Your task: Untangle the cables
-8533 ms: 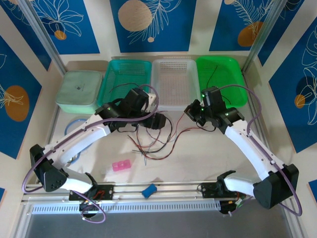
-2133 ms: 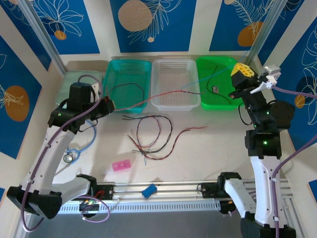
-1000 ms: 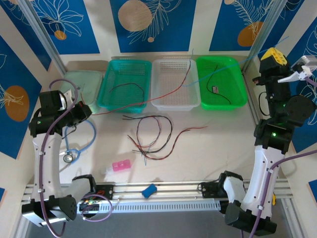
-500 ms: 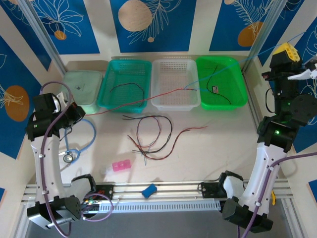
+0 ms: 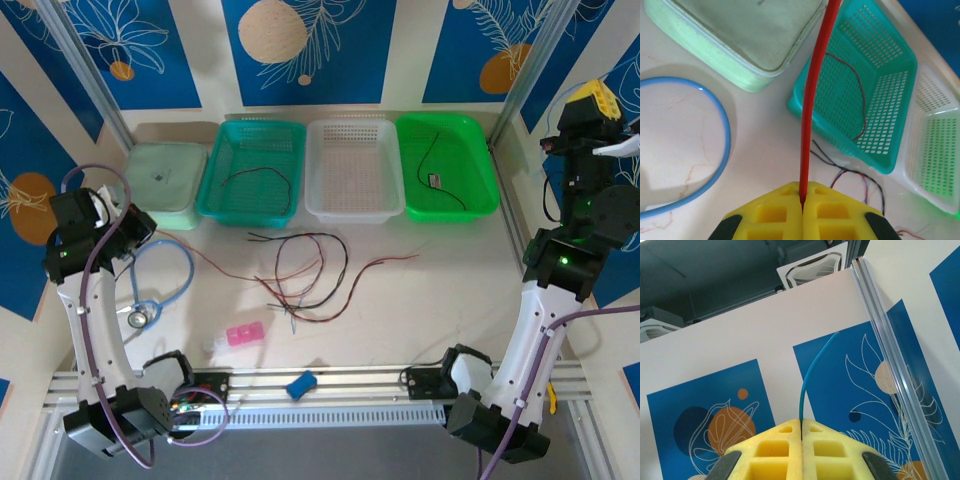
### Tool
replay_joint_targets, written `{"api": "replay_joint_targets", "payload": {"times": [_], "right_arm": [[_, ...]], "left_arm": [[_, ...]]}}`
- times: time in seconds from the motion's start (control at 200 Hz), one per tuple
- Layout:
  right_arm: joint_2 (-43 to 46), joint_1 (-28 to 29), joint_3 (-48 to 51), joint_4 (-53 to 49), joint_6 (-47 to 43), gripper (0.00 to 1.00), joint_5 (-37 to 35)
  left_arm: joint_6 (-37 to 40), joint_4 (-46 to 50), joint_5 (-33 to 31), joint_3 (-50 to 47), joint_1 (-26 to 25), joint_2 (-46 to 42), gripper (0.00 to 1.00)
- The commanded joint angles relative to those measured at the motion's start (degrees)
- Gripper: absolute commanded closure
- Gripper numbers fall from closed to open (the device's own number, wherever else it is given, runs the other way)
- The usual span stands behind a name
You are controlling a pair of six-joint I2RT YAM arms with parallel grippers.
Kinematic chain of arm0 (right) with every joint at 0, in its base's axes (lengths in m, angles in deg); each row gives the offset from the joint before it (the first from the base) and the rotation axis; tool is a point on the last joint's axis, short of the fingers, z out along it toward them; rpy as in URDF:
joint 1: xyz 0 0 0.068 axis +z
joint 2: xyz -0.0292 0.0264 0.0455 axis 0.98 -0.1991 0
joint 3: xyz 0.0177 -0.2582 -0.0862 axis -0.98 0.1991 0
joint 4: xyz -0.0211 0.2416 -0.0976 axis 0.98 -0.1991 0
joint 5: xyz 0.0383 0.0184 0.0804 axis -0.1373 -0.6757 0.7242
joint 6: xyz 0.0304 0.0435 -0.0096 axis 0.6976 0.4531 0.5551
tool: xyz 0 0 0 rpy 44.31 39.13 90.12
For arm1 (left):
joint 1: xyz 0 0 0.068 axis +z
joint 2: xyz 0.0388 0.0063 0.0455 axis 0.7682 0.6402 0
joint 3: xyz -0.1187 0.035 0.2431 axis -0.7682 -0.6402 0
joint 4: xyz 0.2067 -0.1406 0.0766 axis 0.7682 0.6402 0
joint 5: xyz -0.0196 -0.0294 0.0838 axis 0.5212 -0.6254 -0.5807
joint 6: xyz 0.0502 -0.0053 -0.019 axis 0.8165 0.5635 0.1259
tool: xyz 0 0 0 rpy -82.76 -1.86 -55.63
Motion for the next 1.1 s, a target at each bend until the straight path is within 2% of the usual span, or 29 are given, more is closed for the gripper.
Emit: {"api": "replay_joint_targets", "payload": {"times": [0.0,0.23,0.355,0.43,0.575,0.68,0.835,0.96,1.095], "right_arm": [[-0.01,-0.22,-1.46,1.54,2.37,1.00,-0.53],[-0.35,0.87,-1.35,0.04,3.16,1.00,1.35],[-0.17,1.60,-0.95,-0.48,3.17,1.00,2.14],[-0.02,2.12,-0.43,-0.80,3.16,1.00,2.43],[0.28,3.26,-0.66,-2.04,2.42,1.00,2.84],[0.26,3.69,-0.76,-2.20,2.69,1.00,3.10],[-0.18,5.14,-1.11,-2.49,2.82,1.00,3.83],[-0.14,5.96,-1.03,-3.10,1.40,1.00,3.75],[-0.17,6.05,-1.10,-3.17,0.53,1.00,3.72]], "left_arm": [[-4.16,-4.23,5.33,0.93,0.53,-0.49,1.00],[-12.72,-9.01,11.33,6.73,-1.70,-1.01,1.00],[-23.30,-20.56,9.58,9.05,-6.77,-2.16,1.00],[-26.12,-24.14,7.47,13.17,-10.54,-0.15,1.00],[-27.03,-25.69,4.32,25.58,-17.91,6.80,1.00],[-26.25,-27.01,1.68,33.39,-21.24,11.57,1.00],[-24.99,-28.57,-3.49,42.75,-22.91,17.44,1.00],[-26.01,-36.36,-9.23,45.00,-23.97,19.78,1.00],[-24.82,-35.35,-9.73,54.66,-24.39,26.42,1.00]]}}
